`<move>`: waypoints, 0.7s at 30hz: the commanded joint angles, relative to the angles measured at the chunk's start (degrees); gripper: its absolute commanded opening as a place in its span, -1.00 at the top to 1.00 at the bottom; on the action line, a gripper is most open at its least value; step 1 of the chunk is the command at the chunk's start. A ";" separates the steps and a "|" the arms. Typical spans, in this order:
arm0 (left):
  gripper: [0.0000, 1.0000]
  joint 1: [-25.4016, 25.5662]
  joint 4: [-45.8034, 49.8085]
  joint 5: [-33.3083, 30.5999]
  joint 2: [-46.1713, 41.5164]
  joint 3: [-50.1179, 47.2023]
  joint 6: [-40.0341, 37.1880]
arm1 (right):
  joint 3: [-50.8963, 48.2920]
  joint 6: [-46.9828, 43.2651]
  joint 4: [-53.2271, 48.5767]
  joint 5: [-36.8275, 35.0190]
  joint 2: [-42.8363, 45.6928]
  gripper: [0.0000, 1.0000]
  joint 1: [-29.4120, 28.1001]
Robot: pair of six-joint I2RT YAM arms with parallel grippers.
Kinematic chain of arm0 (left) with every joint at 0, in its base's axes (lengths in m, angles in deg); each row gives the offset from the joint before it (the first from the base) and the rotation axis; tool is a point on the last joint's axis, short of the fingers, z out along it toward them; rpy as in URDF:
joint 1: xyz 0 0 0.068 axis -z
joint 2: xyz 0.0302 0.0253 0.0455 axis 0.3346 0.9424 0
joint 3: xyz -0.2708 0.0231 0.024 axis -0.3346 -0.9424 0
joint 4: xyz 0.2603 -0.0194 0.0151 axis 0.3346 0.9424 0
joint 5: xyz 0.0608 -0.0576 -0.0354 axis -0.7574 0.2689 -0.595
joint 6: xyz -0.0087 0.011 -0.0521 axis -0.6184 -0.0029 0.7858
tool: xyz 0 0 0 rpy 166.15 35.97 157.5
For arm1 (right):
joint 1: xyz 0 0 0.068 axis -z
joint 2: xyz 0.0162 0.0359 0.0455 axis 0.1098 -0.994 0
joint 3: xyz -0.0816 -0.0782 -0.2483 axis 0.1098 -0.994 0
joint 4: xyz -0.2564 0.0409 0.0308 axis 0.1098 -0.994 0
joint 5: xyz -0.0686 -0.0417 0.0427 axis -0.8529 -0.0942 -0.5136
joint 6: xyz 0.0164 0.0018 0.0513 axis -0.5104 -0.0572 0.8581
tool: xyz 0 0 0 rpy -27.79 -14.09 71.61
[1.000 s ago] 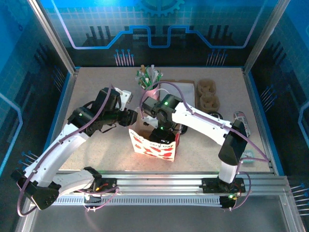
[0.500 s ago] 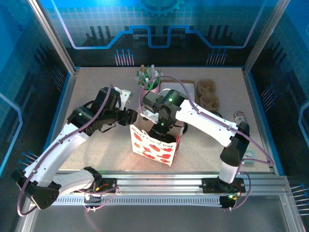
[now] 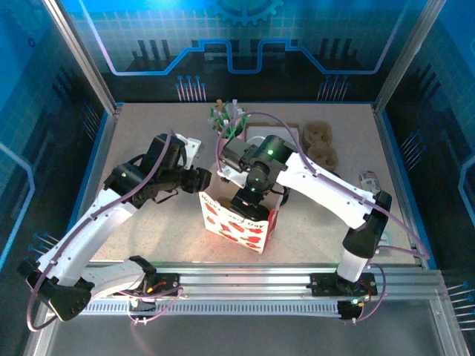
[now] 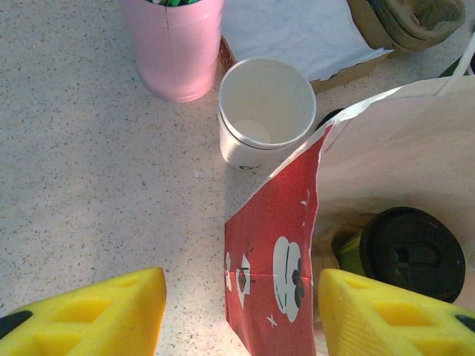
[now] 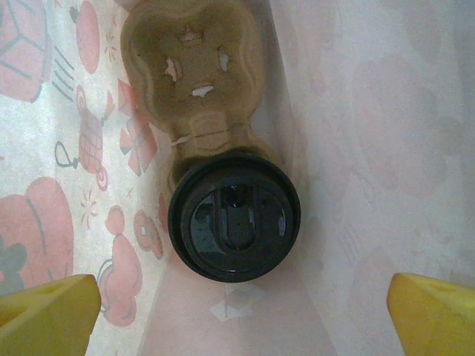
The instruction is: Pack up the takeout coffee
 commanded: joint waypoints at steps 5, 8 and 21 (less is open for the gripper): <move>-0.15 0.43 1.44 -1.09 0.48 2.28 -0.99 | 2.64 -0.53 -2.89 -0.96 1.89 -0.99 -0.94; -0.15 0.47 1.42 -1.11 0.46 2.21 -0.98 | 3.34 -0.53 -3.28 -1.13 2.09 -0.99 -1.12; -0.15 0.43 1.44 -1.22 0.48 2.27 -1.11 | 5.48 -0.33 -3.99 -1.64 3.87 -0.99 -1.99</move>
